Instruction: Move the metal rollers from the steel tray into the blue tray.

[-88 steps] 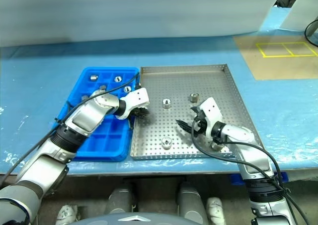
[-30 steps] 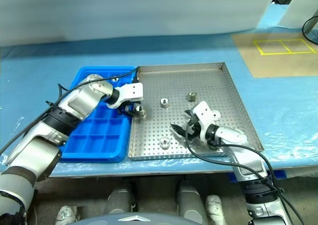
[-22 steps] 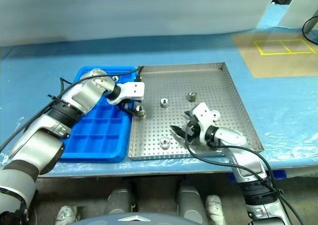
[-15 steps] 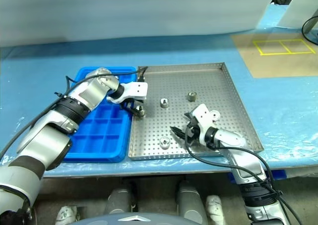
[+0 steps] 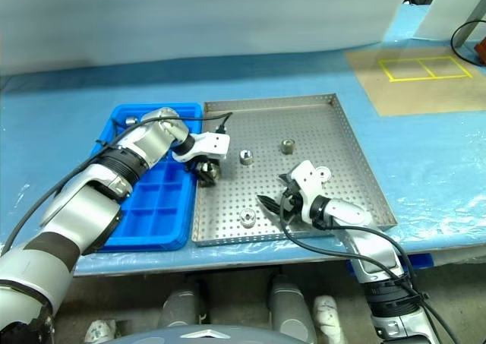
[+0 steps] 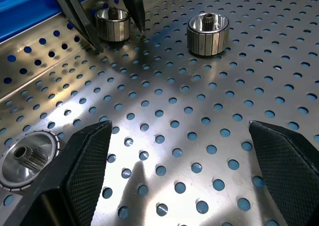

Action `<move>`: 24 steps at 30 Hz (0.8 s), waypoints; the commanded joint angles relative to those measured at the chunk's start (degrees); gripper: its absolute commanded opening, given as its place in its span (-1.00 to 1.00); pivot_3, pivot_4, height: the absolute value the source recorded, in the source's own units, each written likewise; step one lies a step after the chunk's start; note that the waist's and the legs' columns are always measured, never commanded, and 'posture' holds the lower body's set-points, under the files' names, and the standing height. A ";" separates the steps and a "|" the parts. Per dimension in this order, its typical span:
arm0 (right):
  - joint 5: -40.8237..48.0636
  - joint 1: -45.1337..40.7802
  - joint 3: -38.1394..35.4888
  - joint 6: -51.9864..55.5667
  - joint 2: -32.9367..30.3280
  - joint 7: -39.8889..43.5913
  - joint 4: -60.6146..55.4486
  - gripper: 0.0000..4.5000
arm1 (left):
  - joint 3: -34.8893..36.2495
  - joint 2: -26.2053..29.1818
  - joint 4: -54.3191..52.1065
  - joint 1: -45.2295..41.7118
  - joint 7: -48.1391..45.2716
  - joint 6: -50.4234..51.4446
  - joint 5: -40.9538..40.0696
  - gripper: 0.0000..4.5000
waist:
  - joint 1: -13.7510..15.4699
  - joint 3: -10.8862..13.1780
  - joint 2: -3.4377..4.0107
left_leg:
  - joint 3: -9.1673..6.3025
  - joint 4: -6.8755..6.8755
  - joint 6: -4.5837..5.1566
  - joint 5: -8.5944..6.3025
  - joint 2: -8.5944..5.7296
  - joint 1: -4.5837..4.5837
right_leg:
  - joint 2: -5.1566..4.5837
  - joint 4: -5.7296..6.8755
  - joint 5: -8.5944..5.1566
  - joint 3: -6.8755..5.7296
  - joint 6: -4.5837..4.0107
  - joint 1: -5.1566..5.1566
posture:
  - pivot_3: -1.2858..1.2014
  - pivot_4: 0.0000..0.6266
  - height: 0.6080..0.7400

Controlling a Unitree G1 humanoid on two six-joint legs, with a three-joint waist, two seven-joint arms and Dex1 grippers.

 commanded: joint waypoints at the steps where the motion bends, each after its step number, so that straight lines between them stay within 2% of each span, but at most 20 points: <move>1: -0.09 -0.58 0.35 -1.39 0.65 -0.12 -0.94 1.00 | -1.59 1.49 5.41 -1.89 -2.23 -0.77 4.05 -0.23 | -0.01 0.01 -0.02 | 0.00 0.00 0.01 -0.01 0.00 0.00 | 0.00 0.00 0.00 0.00 -0.01 -0.01 | -0.16 -0.52 1.00; 8: -0.25 0.27 0.34 -1.59 0.97 -0.71 -1.44 1.00 | 0.05 -0.34 7.34 -2.59 -1.79 -1.92 3.31 -0.25 | 0.01 0.04 -0.08 | 0.00 -0.07 0.03 -0.01 -0.01 -0.01 | 0.00 -0.04 0.01 0.00 -0.02 -0.02 | -0.18 -0.52 1.00; 16: -0.55 1.23 0.62 -1.76 0.94 -0.84 -1.57 1.00 | 9.74 -3.40 0.65 -1.68 1.95 7.12 -4.06 -0.25 | 0.65 0.11 -0.18 | 0.00 -0.06 0.11 -0.05 -0.05 -0.09 | -0.07 -0.07 0.01 -0.02 -0.02 -0.02 | -0.17 -0.52 1.00; 24: -0.72 -0.56 1.03 -1.99 0.93 0.35 0.21 1.00 | 18.96 -3.65 -20.81 6.17 8.50 25.20 -11.63 -0.25 | 0.85 0.16 -0.23 | 0.00 -0.04 0.24 -0.07 -0.05 -0.22 | -0.08 -0.16 0.01 -0.05 -0.03 -0.06 | -0.15 -0.52 1.00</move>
